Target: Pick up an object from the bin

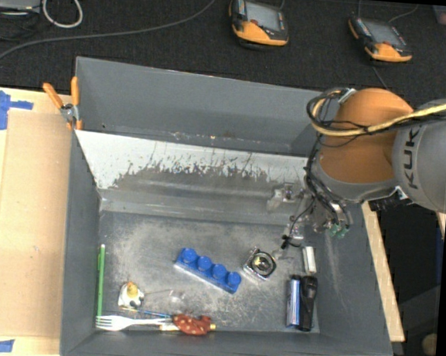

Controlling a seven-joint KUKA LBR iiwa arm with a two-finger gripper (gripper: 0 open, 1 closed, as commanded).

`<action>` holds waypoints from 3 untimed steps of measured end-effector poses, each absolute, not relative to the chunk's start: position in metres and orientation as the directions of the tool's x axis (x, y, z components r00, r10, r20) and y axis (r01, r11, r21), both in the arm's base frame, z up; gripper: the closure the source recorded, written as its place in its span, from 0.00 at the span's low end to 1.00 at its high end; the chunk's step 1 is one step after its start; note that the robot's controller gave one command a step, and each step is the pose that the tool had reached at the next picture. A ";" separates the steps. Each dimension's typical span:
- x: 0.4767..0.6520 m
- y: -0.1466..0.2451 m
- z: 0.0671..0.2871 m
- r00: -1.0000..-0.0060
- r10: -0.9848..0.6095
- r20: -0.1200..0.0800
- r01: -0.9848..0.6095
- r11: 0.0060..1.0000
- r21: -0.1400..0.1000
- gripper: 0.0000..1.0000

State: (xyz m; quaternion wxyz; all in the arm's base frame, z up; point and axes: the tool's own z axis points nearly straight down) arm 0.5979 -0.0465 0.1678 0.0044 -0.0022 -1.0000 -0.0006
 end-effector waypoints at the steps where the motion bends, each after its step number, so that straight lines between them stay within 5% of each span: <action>1: 0.600 -0.046 0.172 -1.000 0.003 0.001 0.003 1.000 0.001 0.00; 2: 0.598 -0.046 0.144 -0.991 -0.130 -0.006 -0.130 0.991 -0.001 0.00; 3: 0.557 -0.034 0.082 -0.906 -0.424 0.001 -0.424 0.906 0.002 0.00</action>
Offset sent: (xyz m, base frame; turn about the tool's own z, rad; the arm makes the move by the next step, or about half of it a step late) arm -0.0089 0.0004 -0.0933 -0.3868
